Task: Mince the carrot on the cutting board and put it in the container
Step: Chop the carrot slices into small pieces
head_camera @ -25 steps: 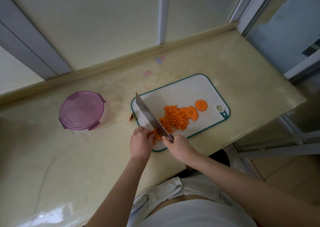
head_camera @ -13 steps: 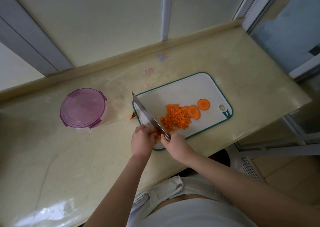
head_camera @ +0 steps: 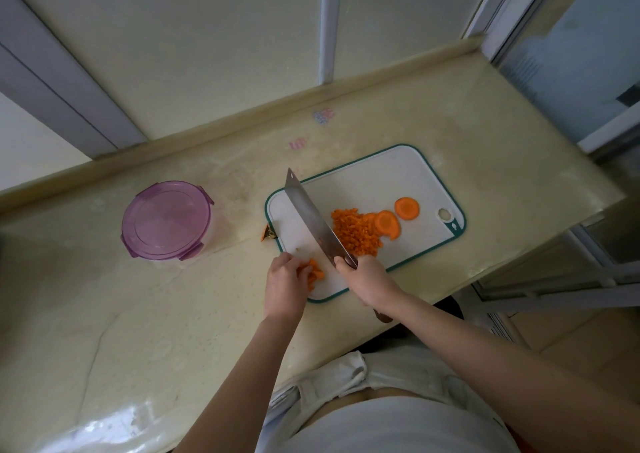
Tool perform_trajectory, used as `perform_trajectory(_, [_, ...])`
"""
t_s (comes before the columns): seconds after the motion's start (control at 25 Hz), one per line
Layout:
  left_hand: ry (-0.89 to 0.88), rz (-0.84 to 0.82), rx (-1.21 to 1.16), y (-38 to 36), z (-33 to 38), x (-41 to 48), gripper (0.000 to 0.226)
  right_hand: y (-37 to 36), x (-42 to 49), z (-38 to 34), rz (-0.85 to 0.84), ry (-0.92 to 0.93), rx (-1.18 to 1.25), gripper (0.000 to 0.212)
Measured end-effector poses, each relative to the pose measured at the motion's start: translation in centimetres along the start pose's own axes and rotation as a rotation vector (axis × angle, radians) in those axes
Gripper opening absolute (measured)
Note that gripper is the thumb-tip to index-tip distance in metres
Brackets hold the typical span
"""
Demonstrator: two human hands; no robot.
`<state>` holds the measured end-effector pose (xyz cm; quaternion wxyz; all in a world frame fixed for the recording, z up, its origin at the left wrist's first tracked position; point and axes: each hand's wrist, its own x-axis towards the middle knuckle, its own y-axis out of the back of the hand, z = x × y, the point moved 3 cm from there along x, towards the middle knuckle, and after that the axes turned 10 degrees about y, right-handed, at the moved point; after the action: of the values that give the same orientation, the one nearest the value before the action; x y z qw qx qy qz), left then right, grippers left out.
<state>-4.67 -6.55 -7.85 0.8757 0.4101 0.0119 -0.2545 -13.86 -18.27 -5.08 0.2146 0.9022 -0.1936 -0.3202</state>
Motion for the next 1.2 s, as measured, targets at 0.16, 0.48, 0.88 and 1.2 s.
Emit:
perform_trajectory(0.16, [-0.041,-0.014,0.039,0.1,-0.1,-0.2,0.018,0.3,-0.4,-0.5,-0.011,0.05,0.012,0.042])
perform_trajectory(0.48, [-0.065,-0.073,0.109,-0.1,0.2,-0.4,0.031,0.4,-1.9,-0.9,-0.042,0.092,-0.033,0.039])
perform_trajectory(0.88, [-0.029,0.009,0.052,0.0,0.5,-0.4,0.016,-0.2,-1.8,0.3,-0.042,0.027,-0.007,0.039])
perform_trajectory(1.2, [-0.006,0.0,0.04,-0.5,0.0,0.5,0.007,-1.3,-1.0,0.1,-0.057,0.005,-0.068,0.046])
